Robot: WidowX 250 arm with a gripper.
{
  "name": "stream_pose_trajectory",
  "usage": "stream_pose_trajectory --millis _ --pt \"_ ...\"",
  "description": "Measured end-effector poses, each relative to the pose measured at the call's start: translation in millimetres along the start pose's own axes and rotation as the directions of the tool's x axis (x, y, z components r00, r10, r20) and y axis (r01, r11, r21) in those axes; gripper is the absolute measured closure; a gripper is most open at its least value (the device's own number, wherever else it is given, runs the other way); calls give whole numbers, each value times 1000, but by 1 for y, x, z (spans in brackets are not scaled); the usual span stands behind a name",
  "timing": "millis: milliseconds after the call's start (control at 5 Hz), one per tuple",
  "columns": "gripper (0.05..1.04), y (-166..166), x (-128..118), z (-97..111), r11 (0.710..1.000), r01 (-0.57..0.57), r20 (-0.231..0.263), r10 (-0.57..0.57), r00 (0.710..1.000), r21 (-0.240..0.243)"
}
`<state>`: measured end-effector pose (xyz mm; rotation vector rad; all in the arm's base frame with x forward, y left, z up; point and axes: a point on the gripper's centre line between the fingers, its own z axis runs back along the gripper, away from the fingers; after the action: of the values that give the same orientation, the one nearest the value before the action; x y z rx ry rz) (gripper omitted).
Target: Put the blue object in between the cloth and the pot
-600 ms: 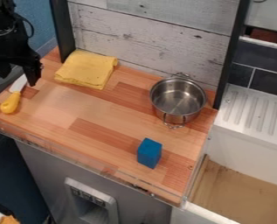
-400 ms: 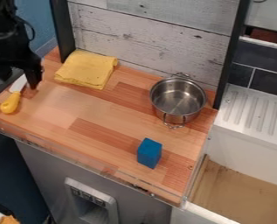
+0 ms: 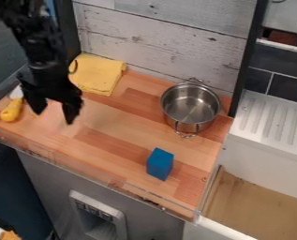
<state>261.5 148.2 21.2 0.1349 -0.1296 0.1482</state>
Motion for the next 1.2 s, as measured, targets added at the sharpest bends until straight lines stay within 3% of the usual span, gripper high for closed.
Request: stream_pose_trajectory --millis 200,400,600,1200 --pt "83 -36 -8 7 999 42 18 -41 999 -35" --pt "83 -84 -10 32 985 161 89 -154 984 -67" --pt "83 -110 -11 39 976 198 113 -187 976 -93" --pt "83 -177 -13 16 941 321 87 -313 946 -105"
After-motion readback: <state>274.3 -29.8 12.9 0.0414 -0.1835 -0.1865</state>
